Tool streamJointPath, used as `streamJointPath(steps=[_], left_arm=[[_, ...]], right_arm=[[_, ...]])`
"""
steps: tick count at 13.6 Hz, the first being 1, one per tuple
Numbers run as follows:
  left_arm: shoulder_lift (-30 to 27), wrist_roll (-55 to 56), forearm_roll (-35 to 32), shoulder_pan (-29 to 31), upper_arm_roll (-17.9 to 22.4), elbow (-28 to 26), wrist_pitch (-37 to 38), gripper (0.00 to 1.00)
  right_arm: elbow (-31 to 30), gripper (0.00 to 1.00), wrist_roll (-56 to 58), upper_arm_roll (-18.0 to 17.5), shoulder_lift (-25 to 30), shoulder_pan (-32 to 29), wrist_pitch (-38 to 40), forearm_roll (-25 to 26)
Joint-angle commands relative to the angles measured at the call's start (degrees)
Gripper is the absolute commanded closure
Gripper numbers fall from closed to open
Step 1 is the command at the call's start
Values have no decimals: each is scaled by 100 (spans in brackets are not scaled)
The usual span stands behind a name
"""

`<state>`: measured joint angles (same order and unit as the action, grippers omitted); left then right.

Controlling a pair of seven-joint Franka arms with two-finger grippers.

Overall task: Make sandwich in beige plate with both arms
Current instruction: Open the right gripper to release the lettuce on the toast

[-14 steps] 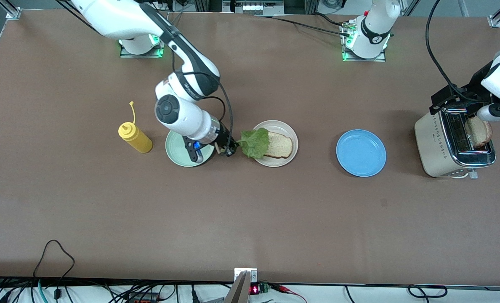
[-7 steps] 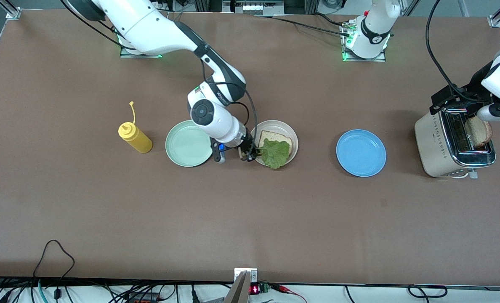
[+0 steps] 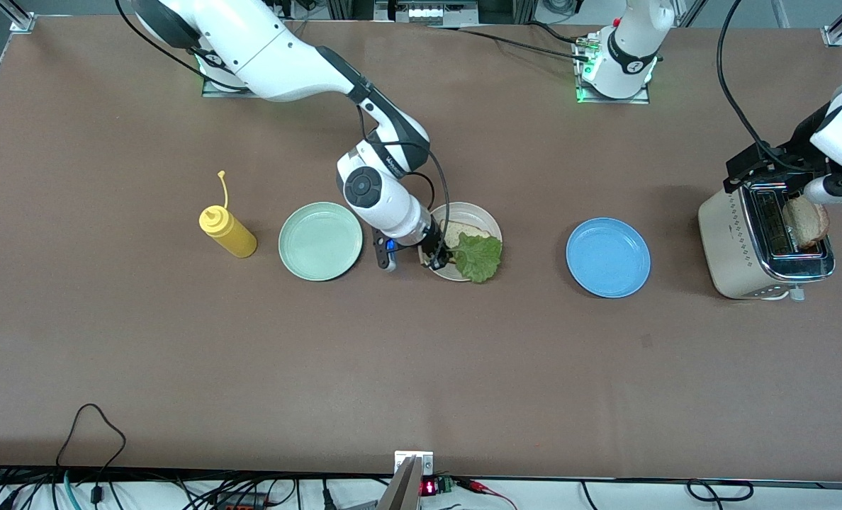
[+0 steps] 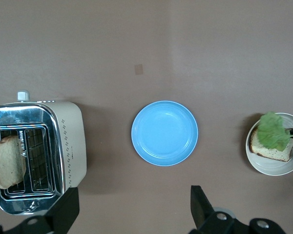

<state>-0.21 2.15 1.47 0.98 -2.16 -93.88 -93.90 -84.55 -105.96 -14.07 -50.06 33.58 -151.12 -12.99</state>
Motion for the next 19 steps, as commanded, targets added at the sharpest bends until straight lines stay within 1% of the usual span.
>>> streamJointPath(steps=[1, 2, 3, 4, 6, 10, 12, 15, 19], left_arm=[[12, -4, 20, -1, 6, 72, 13, 0], [12, -4, 20, 7, 6, 72, 13, 0], [12, -4, 20, -1, 6, 72, 13, 0], [12, -4, 20, -1, 6, 72, 21, 0], [12, -4, 20, -1, 6, 72, 13, 0], [21, -4, 20, -1, 14, 72, 13, 0], [21, -4, 20, -1, 6, 72, 21, 0], [21, -4, 20, -1, 6, 81, 13, 0], [56, -4, 29, -1, -29, 107, 4, 0]], right_arm=[[149, 57, -118, 62, -196, 175, -234, 191], [149, 48, -101, 71, -197, 184, -234, 279], [114, 20, -92, 62, -188, 184, -225, 393], [105, 0, -74, 71, -162, 184, -208, 437], [61, 0, 39, 158, 13, 114, -7, 490], [35, 0, 943, 203, 759, -228, 1582, 490], [0, 0, 1549, 360, 1164, -378, 2232, 490], [-105, 0, 2778, 378, 1805, -913, 3261, 429], [-167, 0, 4886, 396, 2623, -1660, 4685, 394]])
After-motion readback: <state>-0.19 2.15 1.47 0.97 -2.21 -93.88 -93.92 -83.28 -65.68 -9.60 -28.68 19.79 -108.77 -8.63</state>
